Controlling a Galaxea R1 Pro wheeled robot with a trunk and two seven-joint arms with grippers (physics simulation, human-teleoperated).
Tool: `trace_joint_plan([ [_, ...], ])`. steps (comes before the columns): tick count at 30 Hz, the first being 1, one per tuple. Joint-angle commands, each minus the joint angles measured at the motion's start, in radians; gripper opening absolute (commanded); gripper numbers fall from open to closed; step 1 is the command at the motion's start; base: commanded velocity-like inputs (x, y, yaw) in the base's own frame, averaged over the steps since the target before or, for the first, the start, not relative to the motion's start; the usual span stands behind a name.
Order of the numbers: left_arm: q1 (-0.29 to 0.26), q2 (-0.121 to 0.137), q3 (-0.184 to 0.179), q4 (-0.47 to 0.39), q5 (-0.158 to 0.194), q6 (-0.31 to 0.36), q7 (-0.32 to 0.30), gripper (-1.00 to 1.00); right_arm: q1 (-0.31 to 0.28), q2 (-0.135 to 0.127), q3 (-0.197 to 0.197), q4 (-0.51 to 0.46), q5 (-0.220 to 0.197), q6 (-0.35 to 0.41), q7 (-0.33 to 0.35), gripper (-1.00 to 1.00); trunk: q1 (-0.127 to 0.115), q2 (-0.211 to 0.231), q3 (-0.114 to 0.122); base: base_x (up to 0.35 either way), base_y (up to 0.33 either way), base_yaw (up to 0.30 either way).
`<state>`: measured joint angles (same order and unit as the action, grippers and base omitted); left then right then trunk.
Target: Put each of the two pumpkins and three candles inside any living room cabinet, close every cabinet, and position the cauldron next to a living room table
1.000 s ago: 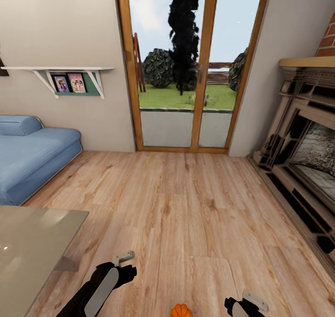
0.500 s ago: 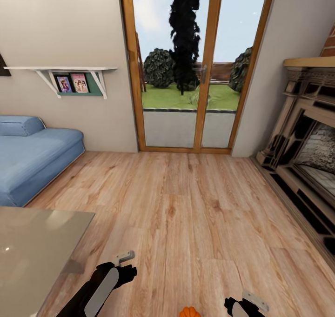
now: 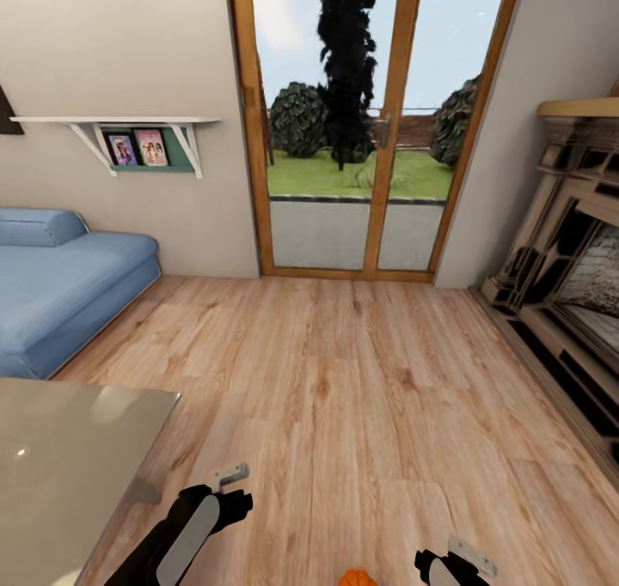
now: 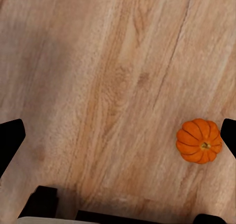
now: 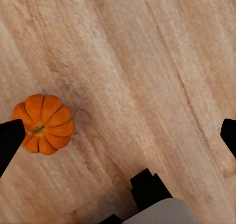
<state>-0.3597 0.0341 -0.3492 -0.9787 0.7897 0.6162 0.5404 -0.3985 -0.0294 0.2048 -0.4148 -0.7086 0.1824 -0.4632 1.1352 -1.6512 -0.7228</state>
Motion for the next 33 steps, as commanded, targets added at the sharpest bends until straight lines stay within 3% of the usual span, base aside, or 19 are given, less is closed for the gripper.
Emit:
trace_joint_plan([
  [1, -0.001, 0.001, -0.004, -0.001, 0.007, 0.0, 0.01, 1.0, 0.0, -0.001, 0.008, -0.002, -0.005, 0.006, -0.008, 1.0, 0.0, 0.0, -0.001, 0.144, 0.015, 0.001],
  [8, -0.001, -0.002, -0.001, -0.008, -0.008, 0.002, 0.011, 1.0, 0.0, -0.002, 0.008, -0.002, -0.005, 0.006, -0.008, 1.0, 0.0, 0.0, -0.002, 0.034, 0.004, 0.0],
  [11, -0.001, -0.006, -0.003, -0.058, -0.007, 0.007, 0.015, 1.0, 0.0, -0.004, 0.01, -0.002, -0.005, 0.007, 0.019, 1.0, 0.0, 0.0, -0.002, 0.002, 0.0, 0.0],
  [13, -0.001, -0.008, -0.006, -0.128, -0.005, 0.012, 0.018, 1.0, 0.0, -0.013, 0.01, -0.002, -0.005, 0.01, 0.109, 1.0, 0.0, 0.0, -0.002, 0.0, 0.0, 0.0],
  [15, 0.0, -0.009, -0.013, -0.202, -0.004, 0.015, 0.028, 1.0, 0.0, -0.025, 0.007, 0.002, -0.006, 0.013, 0.251, 1.0, 0.0, 0.0, -0.002, 0.0, 0.0, 0.0],
  [16, 0.001, -0.009, -0.022, -0.238, -0.002, 0.015, 0.044, 1.0, 0.0, -0.043, 0.004, 0.004, -0.007, 0.014, 0.346, 1.0, 0.0, 0.0, -0.002, 0.0, 0.0, 0.0],
  [19, 0.002, -0.009, -0.032, -0.277, 0.004, 0.016, 0.086, 1.0, 0.0, -0.075, 0.0, 0.006, -0.01, 0.015, 0.443, 1.0, 0.008, -0.014, -0.008, 0.0, 0.0, 0.0],
  [24, 0.002, -0.009, -0.035, -0.312, 0.008, 0.035, 0.114, 1.0, 0.0, -0.086, -0.002, 0.008, -0.011, 0.008, 0.474, 1.0, 0.027, -0.049, -0.024, 0.0, 0.0, 0.0],
  [33, 0.002, -0.01, -0.036, -0.319, 0.009, 0.054, 0.116, 1.0, 0.0, -0.081, -0.003, 0.009, -0.01, 0.006, 0.467, 1.0, 0.062, -0.112, -0.052, 0.0, 0.0, 0.0],
])
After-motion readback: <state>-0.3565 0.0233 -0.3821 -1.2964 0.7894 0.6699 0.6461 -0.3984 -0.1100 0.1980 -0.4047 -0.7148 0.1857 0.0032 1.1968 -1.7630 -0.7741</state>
